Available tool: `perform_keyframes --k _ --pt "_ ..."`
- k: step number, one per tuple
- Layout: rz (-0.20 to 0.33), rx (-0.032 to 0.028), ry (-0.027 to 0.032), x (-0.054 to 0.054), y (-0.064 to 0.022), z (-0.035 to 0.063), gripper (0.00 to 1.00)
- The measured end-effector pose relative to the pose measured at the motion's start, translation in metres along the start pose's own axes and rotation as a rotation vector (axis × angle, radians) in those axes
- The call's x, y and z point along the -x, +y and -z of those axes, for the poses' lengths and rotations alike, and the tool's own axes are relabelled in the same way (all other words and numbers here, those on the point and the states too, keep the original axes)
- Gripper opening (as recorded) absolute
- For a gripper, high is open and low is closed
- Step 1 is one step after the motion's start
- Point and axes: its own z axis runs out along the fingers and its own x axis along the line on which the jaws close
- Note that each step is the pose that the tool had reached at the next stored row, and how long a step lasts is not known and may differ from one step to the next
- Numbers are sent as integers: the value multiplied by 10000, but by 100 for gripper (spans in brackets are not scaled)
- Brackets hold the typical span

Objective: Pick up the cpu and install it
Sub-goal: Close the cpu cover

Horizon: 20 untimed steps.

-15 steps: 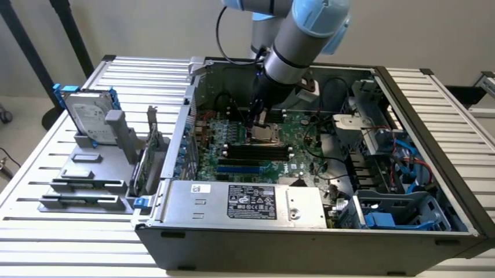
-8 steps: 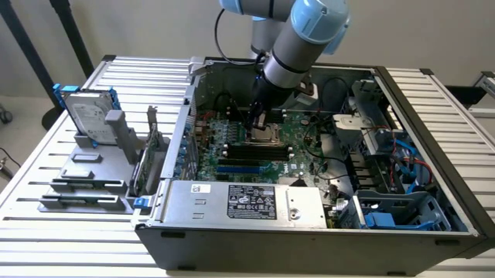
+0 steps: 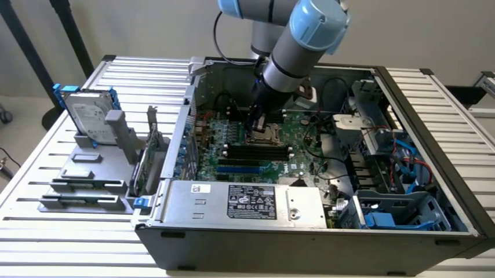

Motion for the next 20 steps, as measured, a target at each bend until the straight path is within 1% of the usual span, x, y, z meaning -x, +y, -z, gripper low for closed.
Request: perform_keyframes --k 4,6,9,11,14,20 --pt "-8 -2 90 2 2 -9 11" --pt "-3 -8 161 0 -1 -5 11" --pt "8 -34 263 -3 -21 40 11" --pt "11 -52 313 -2 -36 74 11" --pt "16 -80 391 12 -72 117 11" --pt "44 -154 590 71 -179 163 11"
